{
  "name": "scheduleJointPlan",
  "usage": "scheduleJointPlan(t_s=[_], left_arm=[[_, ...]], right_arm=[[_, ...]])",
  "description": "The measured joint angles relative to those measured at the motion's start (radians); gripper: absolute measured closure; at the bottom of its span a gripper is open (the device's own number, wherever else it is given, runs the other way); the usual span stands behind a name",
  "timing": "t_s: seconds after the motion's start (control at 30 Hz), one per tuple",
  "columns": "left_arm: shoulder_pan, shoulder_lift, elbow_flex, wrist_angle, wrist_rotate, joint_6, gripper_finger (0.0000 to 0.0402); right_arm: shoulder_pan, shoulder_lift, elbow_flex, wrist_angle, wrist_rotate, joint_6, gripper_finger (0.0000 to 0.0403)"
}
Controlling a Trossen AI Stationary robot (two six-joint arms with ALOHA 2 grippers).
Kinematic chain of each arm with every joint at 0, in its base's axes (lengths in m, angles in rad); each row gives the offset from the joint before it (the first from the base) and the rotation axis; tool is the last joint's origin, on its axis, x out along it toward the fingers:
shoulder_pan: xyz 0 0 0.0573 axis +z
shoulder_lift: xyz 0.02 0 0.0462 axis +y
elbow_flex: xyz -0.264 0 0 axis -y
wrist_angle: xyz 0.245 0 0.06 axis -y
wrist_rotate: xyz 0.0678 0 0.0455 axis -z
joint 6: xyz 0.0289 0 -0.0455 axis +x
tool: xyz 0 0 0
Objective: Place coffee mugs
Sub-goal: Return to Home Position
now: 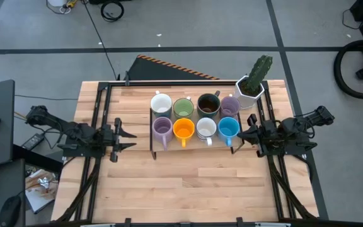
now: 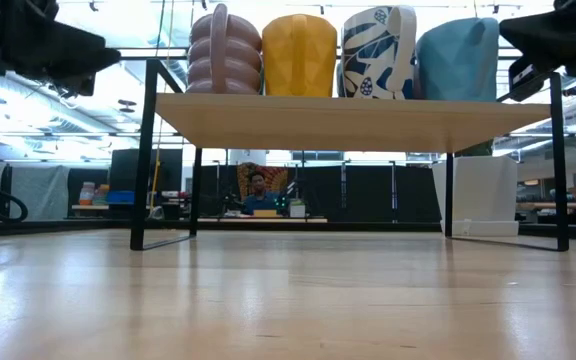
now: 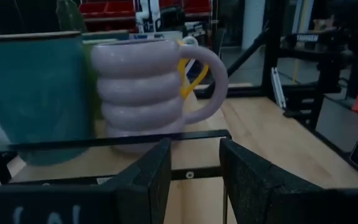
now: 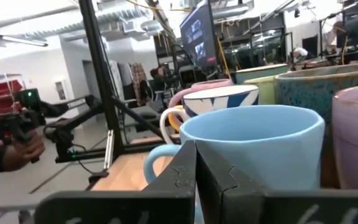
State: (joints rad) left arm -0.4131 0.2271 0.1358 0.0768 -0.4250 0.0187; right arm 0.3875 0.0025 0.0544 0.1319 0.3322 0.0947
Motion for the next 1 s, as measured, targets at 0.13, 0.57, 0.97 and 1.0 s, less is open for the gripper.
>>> scheduleJointPlan(t_s=[0.13,0.57,0.97,1.0], left_arm=[[-0.001,-0.062,-0.033,-0.002,0.003,0.001,0.0260],[-0.001,-0.208,-0.118,-0.011,0.012,0.032,0.0260],[-0.002,-0.222,-0.123,-0.004,0.034,0.104,0.0260],[-0.002,-0.222,-0.123,-0.002,0.034,0.104,0.0260]], right_arm=[[0.000,0.000,0.000,0.004,0.007,-0.001,0.0394],[0.010,0.000,0.016,-0.123,-0.094,0.101,0.0393],[0.063,0.000,0.034,-0.157,-0.196,0.202,0.0391],[0.065,0.000,0.034,-0.150,-0.196,0.202,0.0391]])
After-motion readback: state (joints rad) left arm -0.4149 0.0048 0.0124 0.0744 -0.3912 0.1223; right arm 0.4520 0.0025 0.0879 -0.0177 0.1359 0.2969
